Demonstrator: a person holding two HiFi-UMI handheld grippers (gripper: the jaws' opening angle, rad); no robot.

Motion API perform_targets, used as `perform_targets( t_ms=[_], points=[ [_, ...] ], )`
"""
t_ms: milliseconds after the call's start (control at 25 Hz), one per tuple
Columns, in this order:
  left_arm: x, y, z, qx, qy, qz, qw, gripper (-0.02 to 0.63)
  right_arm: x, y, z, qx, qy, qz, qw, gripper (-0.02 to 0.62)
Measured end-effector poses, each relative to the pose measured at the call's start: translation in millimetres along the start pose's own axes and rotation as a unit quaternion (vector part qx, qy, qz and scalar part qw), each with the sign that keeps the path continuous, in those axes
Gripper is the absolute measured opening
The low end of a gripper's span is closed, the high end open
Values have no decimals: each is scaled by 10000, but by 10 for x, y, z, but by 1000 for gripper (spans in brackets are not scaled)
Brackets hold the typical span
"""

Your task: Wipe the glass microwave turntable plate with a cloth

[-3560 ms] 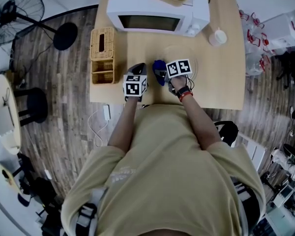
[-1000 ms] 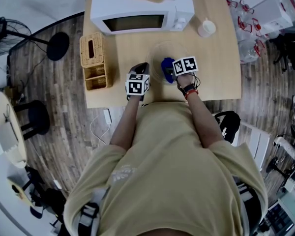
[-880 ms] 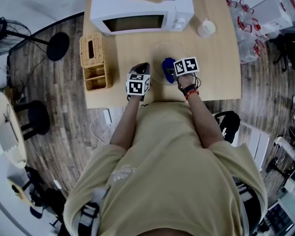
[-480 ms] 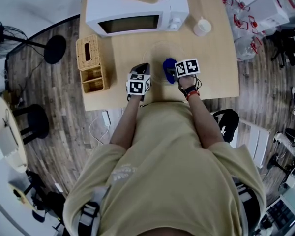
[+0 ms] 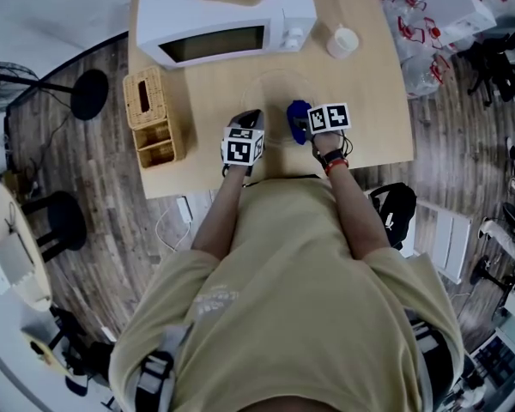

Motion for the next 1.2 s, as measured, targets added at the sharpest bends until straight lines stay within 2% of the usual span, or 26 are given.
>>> perform_targets(
  t_ms=[800,1200],
  points=[
    [-50,-141,-60,-161,138,-169,9996,18,-42,-345,234,-319,-479,-527,9969,147],
    [-93,-64,23,-80,143,-184,9997,18,-42,-317,237,-406,-499,-517,9966,153]
  ],
)
Point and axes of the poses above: the fingertips, and each gripper's own axes: z backward along the fingers, y to its left, x out of its top, the point moved 2 cm from there along z, backward along the fingers, and after that the axes turned 2 degrees about -z, right-handed, at the moved point
